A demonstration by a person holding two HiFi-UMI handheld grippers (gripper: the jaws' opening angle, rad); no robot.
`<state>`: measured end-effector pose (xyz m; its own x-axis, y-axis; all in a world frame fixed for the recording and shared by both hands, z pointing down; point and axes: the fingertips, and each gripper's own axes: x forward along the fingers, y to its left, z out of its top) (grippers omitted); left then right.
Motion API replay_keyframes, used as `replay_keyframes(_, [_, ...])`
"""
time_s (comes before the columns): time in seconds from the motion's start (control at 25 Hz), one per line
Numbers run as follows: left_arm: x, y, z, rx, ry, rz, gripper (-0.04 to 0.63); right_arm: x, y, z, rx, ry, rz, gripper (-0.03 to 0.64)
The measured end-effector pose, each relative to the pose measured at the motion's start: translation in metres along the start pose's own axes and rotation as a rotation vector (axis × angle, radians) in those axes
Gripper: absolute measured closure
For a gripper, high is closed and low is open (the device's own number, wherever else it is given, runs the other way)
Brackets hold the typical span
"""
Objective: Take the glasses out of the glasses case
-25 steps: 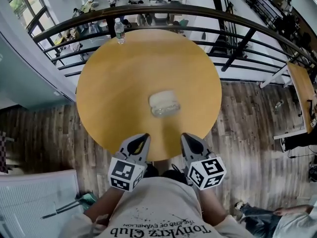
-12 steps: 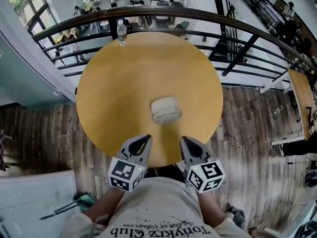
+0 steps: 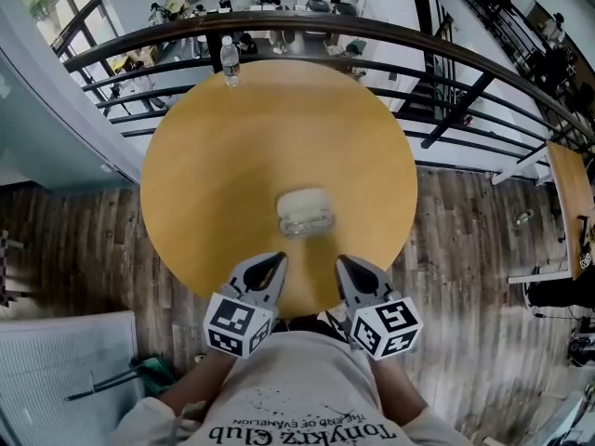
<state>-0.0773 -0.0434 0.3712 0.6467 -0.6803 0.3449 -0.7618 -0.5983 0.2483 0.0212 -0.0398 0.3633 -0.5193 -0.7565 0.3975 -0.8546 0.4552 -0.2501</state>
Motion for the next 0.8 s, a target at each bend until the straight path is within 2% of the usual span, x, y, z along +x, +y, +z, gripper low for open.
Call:
replay_keyframes(0.4, [0.019,0.006,-0.002,0.011,0.023,0.009,0.571,0.011,-0.017,-0.001,0.009,0.006,0.026,0.592])
replay_keyframes(0.8, [0.049,0.022,-0.012,0.019,0.082,-0.001,0.571,0.034,-0.042,-0.009,0.014,0.044,0.016,0.592])
